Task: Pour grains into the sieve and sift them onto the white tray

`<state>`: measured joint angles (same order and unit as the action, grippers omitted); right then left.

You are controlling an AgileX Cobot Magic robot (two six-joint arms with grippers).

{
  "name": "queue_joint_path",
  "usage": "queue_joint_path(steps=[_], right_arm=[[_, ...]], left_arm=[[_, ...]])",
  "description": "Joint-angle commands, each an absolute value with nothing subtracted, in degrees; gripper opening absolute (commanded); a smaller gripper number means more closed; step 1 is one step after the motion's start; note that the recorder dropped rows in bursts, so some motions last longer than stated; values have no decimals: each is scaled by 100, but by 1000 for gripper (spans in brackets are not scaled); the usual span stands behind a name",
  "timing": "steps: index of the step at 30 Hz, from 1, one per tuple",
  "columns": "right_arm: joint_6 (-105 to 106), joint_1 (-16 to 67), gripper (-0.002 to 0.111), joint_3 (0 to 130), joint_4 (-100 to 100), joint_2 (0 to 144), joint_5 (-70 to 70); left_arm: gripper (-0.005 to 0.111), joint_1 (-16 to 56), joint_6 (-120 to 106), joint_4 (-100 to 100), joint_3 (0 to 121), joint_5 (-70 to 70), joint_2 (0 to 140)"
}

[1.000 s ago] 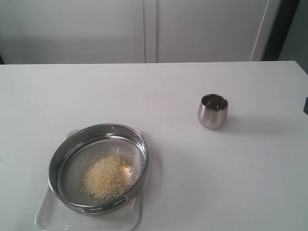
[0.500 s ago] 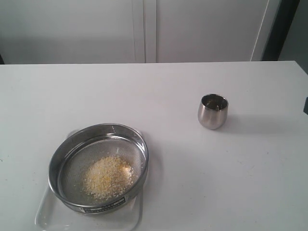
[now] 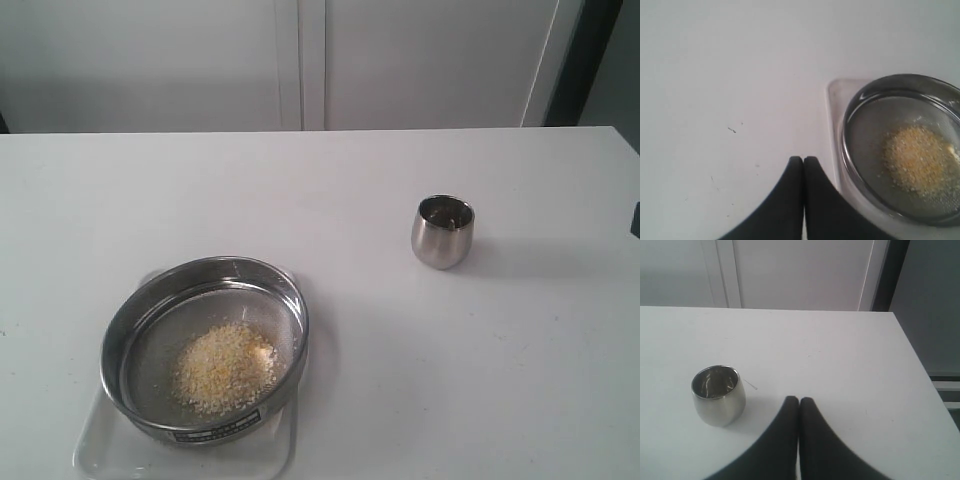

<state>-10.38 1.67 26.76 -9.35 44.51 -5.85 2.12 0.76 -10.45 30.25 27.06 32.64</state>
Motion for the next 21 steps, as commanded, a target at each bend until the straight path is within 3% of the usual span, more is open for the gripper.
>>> queue_joint_path(steps=[1, 10, 21], right_arm=[[-1066, 131, 0, 2657, -925, 4409, -604], [-1066, 131, 0, 2657, -925, 4409, -604], [-1066, 131, 0, 2657, -925, 4409, -604]], left_arm=[[0, 242, -732, -1530, 3700, 3242, 4011], [0, 270, -1250, -1544, 4636, 4007, 5374], [0, 762, -1221, -1480, 5004, 3981, 6808]])
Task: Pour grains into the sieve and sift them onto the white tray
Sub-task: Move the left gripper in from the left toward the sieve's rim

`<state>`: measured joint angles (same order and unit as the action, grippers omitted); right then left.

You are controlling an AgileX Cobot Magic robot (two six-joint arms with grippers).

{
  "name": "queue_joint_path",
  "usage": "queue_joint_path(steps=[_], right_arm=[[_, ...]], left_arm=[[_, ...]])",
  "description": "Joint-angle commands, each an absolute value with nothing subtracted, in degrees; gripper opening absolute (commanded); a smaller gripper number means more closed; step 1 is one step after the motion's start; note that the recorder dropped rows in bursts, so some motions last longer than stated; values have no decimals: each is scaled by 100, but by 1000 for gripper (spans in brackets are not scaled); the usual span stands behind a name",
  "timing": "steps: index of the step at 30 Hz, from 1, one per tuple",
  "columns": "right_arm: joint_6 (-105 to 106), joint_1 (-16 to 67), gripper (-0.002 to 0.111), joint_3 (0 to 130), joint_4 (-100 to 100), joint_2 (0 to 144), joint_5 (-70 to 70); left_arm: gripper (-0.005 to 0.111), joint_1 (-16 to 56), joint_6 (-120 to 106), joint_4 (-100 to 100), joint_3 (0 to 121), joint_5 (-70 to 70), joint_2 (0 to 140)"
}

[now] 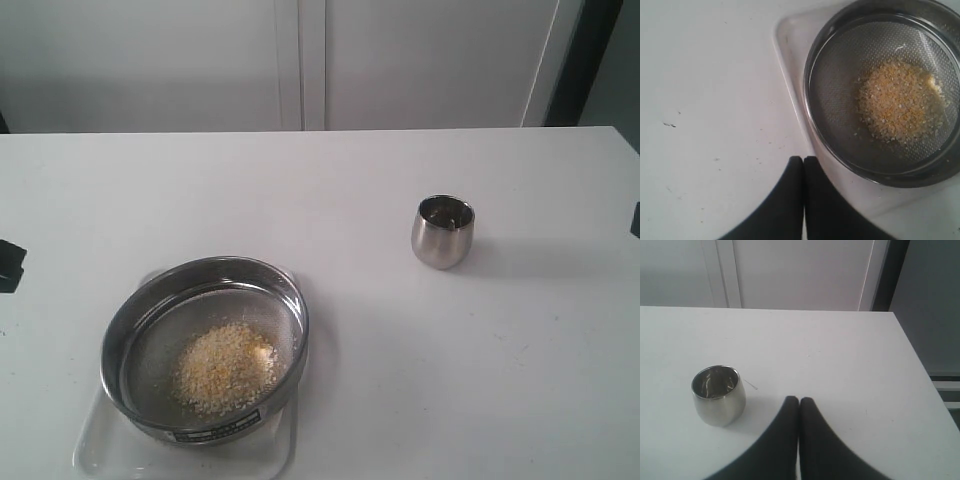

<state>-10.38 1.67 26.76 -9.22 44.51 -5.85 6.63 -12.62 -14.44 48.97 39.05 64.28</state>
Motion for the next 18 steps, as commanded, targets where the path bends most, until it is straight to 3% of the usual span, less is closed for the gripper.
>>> queue_joint_path(steps=[1, 4, 8, 15, 18], right_arm=[[-1066, 131, 0, 2657, -925, 4409, -604], [-1066, 131, 0, 2657, -925, 4409, -604], [-1066, 131, 0, 2657, -925, 4409, -604], [-1066, 131, 0, 2657, -925, 4409, -604], [-1066, 131, 0, 2657, -925, 4409, -604]], left_arm=[[0, 762, -1221, -1492, 5030, 3994, 6915], [2, 762, -1221, -1504, 5105, 3994, 7183], [21, 762, -1221, -1703, 5237, 4075, 7488], [77, 762, -1728, -2582, 5278, 3807, 8013], [73, 762, -1846, -2688, 5278, 3535, 8265]])
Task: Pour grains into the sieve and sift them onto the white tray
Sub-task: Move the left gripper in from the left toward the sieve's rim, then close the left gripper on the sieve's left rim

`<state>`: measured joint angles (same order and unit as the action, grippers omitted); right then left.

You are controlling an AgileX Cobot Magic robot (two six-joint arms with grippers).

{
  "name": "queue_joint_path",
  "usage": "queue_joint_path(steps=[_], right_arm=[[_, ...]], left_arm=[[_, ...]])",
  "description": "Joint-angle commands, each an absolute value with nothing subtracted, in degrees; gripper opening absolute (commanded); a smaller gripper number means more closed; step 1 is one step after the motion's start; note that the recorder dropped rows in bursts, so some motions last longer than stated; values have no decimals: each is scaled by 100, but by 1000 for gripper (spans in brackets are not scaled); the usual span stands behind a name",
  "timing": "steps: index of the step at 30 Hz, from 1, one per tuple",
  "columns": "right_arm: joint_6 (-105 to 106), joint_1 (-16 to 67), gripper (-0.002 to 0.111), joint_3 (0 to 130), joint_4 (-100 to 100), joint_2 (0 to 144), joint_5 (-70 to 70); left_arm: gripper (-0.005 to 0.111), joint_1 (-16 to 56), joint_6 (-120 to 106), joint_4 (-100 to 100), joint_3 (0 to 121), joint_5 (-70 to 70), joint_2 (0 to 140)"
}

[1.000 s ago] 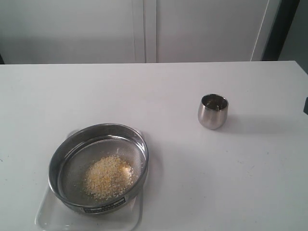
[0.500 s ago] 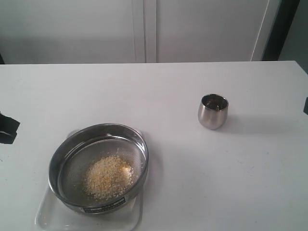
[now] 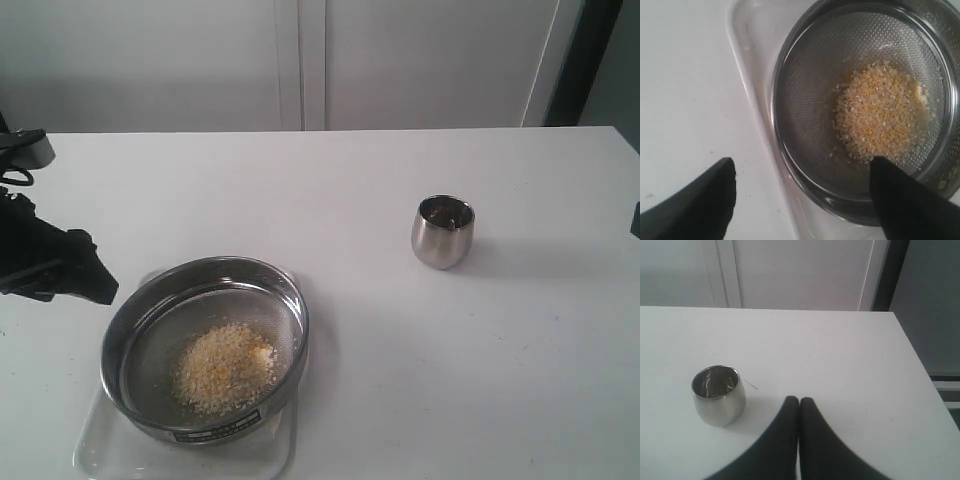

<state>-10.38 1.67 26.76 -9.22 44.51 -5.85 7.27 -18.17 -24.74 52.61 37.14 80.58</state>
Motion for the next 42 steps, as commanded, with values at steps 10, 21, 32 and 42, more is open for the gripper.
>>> queue_joint_path(steps=[10, 21, 32, 42], right_arm=[[-1066, 131, 0, 2657, -925, 4409, -604], [-1066, 131, 0, 2657, -925, 4409, -604], [-1025, 131, 0, 2657, -925, 4409, -619], [-1025, 131, 0, 2657, -925, 4409, -619]], left_arm=[[72, 1429, -821, -1572, 5278, 2775, 8890], [69, 1441, -684, -1539, 5278, 2590, 9414], [69, 1674, -445, -1415, 5278, 2266, 9896], [54, 1674, -105, -1145, 5278, 2143, 9895]])
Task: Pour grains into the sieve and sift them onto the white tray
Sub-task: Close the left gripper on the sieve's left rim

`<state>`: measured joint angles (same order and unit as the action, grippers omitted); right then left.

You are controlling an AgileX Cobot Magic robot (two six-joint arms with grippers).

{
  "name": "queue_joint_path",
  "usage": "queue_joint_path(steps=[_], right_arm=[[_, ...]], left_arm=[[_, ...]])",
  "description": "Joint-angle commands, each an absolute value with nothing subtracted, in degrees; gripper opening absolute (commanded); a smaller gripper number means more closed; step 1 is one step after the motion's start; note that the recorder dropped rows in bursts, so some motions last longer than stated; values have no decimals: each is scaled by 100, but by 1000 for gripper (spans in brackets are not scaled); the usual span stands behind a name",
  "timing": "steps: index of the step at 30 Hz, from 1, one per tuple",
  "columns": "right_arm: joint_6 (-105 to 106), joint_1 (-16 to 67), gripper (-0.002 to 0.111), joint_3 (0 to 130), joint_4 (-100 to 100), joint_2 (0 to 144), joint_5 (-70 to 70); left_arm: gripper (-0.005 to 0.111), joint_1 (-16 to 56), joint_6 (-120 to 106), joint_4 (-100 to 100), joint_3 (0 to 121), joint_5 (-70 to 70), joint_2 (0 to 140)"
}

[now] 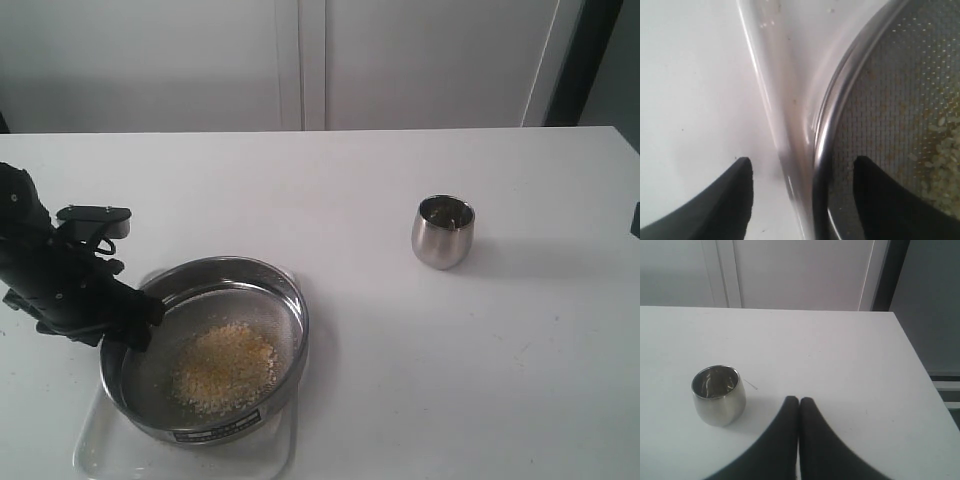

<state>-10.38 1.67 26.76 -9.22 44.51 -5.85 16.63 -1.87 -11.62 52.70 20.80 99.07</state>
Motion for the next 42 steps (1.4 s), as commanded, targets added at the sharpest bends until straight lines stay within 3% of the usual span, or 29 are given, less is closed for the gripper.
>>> queue_joint_path(steps=[1, 5, 16, 23, 42], right_arm=[[-1025, 131, 0, 2657, -925, 4409, -619], [-1025, 131, 0, 2657, -925, 4409, -619], [-1026, 131, 0, 2657, -925, 4409, -608], [-1026, 131, 0, 2657, -925, 4409, -608], [-1026, 131, 0, 2657, -925, 4409, -606]], left_arm=[[50, 1674, -105, -1145, 5278, 2143, 9895], [39, 1674, -81, -1145, 5278, 2143, 9922], [34, 1674, 0, -1145, 5278, 2155, 10012], [0, 1674, 0, -1145, 5278, 2201, 10001], [0, 1663, 130, -1145, 5278, 2254, 9650]])
